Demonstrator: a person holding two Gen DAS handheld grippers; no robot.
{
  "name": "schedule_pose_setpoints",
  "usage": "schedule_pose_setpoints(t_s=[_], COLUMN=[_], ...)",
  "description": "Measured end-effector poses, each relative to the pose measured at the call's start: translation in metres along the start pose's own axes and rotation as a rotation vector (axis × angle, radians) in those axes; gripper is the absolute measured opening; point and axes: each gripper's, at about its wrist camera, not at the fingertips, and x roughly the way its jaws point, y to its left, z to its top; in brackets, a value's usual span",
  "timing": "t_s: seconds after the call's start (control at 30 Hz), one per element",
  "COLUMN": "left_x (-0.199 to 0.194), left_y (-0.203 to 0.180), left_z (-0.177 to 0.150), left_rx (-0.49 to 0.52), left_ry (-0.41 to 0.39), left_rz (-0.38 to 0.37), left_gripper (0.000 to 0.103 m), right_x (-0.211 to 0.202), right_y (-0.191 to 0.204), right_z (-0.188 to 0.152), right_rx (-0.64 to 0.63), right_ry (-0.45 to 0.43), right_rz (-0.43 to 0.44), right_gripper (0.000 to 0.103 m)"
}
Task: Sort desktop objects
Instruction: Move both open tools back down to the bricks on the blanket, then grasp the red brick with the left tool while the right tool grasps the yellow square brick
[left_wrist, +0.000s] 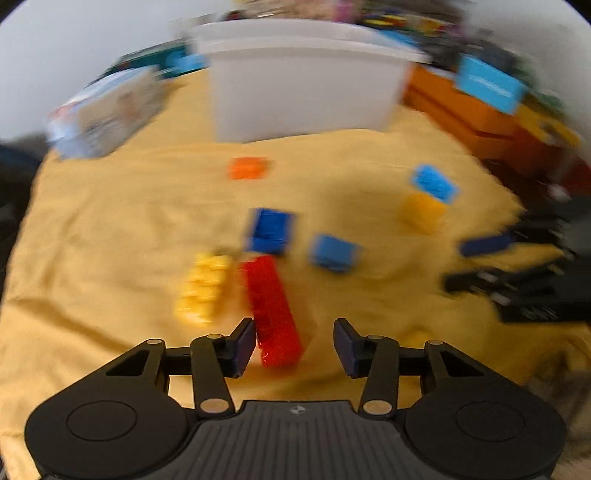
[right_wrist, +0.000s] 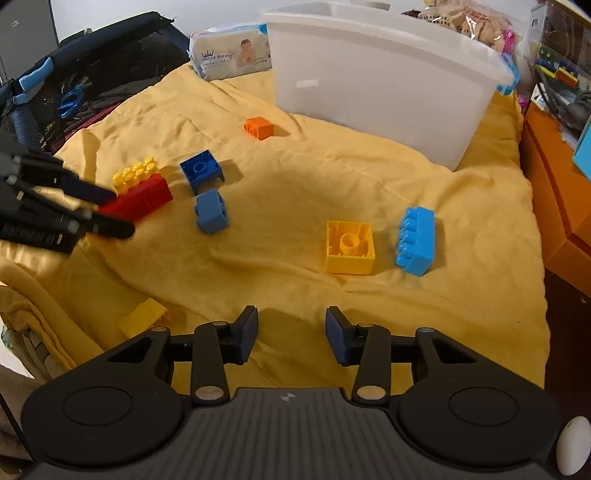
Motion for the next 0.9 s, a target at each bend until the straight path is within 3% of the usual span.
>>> schedule_pose_setpoints(t_s=[0.13, 0.23, 0.33, 0.47, 0.63, 0.7, 0.83, 0.9], left_x=[0.000, 0.001, 0.001, 0.011, 0.028, 0.029, 0.029, 0.028], left_y=[-0.017, -0.011, -0.006, 0.008, 0.005, 0.002, 0.003, 0.005], left_z=[0.000, 0.007, 0.007, 0.009, 0.012, 0.015, 0.017, 0.017], left_rx=[0.062, -0.002, -0.064, -0.193, -0.228, -0.195, -0.192, -0.201], left_ry=[-0.027, -0.037, -0.039, -0.001, 0.036, 0.043, 0.049, 0.047], left_rz=[-0.019, -0.040, -0.006, -0.052, -0.049, -0.008, -0.002, -0.012], left_gripper=[0.051, 0.051, 0.051, 0.051, 0.050, 0.031, 0.028, 0.028], right_x=[0.003, 0.003, 0.000, -0.006, 0.011, 0.020, 0.036, 0.036], right_y=[-0.003, -0.003, -0.003, -0.008, -0.016, -0.019, -0.028, -0.028], right_z=[0.002, 0.004, 0.009, 0.017, 0.028, 0.030, 0.032, 0.031], right_rx=[0.018, 0.014, 0.016, 0.021, 0.003, -0.002, 0.015, 0.009], right_ry=[0.006, -0.001, -0.039, -0.110, -0.111, -0.100, -0.048, -0.047], right_rz=[-0.007, -0.005, -0.016, -0.048, -0.074, -0.080, -0.041, -0.023], right_gripper=[0.044, 0.044, 0.045, 0.054, 0.054, 0.052, 0.045, 0.035])
